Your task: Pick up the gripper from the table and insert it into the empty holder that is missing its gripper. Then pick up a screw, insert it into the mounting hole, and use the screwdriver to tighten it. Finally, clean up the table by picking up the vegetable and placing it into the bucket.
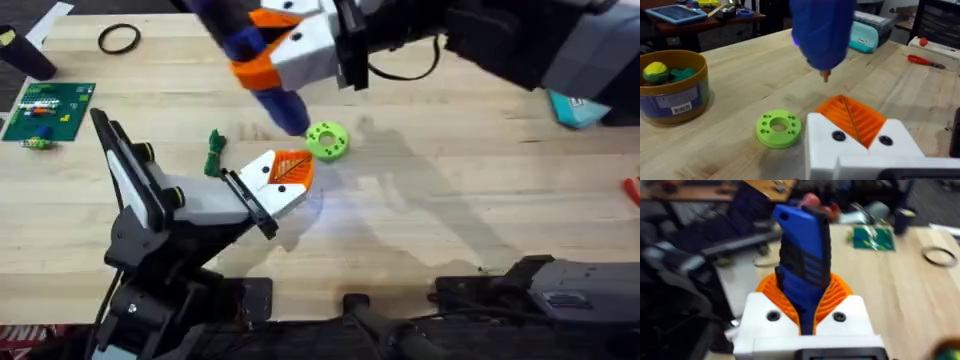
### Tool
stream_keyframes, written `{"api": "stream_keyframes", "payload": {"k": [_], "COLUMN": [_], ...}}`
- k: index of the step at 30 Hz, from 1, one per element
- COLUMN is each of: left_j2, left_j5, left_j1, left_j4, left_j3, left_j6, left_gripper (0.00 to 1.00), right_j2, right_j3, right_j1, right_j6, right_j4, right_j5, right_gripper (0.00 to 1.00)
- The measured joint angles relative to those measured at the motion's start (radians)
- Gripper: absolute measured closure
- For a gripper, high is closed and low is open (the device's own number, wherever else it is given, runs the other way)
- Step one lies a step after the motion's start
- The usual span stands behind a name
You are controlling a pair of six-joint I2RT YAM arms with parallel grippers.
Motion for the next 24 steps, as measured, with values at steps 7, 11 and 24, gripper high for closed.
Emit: {"api": "stream_keyframes", "payload": {"k": [7, 11, 24], "left_j2": [0.0, 0.0, 0.0], "left_j5": [0.0, 0.0, 0.0], "left_j1": [0.0, 0.0, 0.0], "left_j4": [0.0, 0.0, 0.0], "left_j3": [0.0, 0.0, 0.0], "left_j6": [0.0, 0.0, 0.0], "left_gripper": [0.99, 0.99, 0.99], "right_j2": [0.0, 0.0, 0.114], "right_j3": [0.005, 0.015, 0.038], "right_j1": [-0.042, -0.044, -0.128], "right_j6": [-0.236, -0.39, -0.686], "right_j4": [-0.296, -0.508, -0.68], "right_j5": [0.216, 0.446, 1.083], "right_gripper": [0.924, 0.923, 0.924]}}
